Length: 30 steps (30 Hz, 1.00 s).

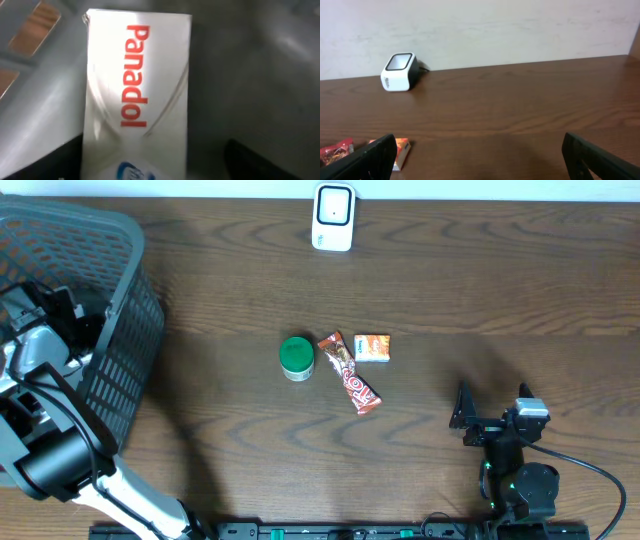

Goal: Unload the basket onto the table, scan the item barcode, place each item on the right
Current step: 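Grasp the white Panadol box inside the basket with the left gripper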

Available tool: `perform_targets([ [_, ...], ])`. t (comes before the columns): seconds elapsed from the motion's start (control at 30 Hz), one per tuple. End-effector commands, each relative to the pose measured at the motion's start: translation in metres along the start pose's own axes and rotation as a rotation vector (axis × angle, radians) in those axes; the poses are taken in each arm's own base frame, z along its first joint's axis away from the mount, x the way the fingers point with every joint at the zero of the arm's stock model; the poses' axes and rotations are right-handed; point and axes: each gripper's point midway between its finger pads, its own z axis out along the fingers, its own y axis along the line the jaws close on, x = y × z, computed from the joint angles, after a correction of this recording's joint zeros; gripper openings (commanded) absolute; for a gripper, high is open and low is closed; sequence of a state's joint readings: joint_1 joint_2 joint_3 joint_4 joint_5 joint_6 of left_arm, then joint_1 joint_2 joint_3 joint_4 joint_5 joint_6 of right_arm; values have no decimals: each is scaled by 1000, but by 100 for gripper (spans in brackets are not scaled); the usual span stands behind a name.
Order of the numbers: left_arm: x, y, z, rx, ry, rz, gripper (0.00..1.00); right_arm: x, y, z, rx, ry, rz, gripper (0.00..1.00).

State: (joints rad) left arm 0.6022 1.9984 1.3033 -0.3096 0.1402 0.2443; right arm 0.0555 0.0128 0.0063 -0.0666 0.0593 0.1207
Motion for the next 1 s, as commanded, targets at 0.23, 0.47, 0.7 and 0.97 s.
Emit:
perform_targets([
  [0.23, 64, -2, 40, -10, 196, -2, 51, 1, 0, 0, 1, 4, -13, 99],
  [0.47, 39, 0, 13, -27, 119, -42, 45, 1, 0, 0, 1, 4, -13, 99],
  [0.7, -15, 8, -63, -86, -80, -74, 44, 1, 0, 0, 1, 4, -13, 99],
  [0.97, -59, 5, -196, -110, -378, -151, 44, 1, 0, 0, 1, 4, -13, 99],
])
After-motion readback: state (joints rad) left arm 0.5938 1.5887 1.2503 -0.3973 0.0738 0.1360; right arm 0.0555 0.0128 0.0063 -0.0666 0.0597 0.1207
